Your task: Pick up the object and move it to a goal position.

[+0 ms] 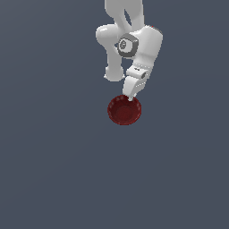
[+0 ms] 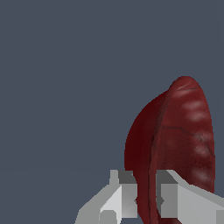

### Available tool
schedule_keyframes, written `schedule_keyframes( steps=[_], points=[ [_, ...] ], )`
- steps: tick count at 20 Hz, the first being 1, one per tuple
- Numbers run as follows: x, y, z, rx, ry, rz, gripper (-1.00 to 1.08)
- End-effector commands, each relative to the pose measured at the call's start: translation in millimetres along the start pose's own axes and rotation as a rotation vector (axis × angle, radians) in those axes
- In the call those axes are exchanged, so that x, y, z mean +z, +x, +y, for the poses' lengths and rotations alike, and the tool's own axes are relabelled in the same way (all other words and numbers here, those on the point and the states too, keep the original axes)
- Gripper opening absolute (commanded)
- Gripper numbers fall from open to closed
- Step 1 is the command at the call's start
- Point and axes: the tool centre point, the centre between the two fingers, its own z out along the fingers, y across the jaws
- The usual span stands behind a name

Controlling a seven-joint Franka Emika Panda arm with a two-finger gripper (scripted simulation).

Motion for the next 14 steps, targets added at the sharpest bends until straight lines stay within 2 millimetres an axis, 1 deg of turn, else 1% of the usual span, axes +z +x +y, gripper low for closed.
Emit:
schedule_keyframes(
  steps=[1,5,8,14],
  points=[
    [-18,1,-1,0.001,-0.001,0.001,-1.0],
    [-41,4,-2,0.001,-0.001,0.001,-1.0],
    [-54,5,-3,0.002,-0.001,0.001,-1.0],
    [-67,7,-3,0.002,-0.002,0.001,-1.0]
  ],
)
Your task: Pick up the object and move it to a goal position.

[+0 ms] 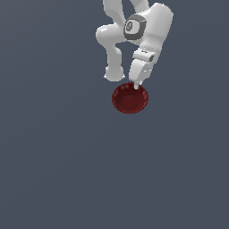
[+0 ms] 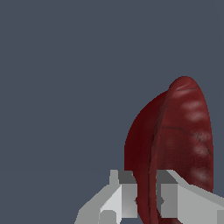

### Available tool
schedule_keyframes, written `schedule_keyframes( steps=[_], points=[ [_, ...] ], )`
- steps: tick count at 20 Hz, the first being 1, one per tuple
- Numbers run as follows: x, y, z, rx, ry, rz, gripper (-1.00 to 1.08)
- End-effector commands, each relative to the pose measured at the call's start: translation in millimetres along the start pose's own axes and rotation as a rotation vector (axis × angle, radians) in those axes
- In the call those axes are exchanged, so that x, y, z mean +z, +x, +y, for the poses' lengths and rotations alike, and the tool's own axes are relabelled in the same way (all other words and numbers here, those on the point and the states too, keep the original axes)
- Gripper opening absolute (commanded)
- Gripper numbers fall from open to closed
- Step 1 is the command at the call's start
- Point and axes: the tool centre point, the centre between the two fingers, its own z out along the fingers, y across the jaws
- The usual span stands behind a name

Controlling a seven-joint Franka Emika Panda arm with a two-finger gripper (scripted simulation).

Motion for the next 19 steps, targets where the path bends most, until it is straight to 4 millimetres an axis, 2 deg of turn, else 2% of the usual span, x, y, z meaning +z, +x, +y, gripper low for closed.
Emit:
schedule_keyframes(
  steps=[1,5,14,19],
  points=[
    [-4,1,1,0.001,-0.001,0.001,-1.0],
    [-3,0,1,0.0,-0.001,0.0,-1.0],
    [-25,-5,18,0.0,0.002,0.001,-1.0],
    [-26,-5,20,0.0,0.0,0.0,-1.0]
  ],
)
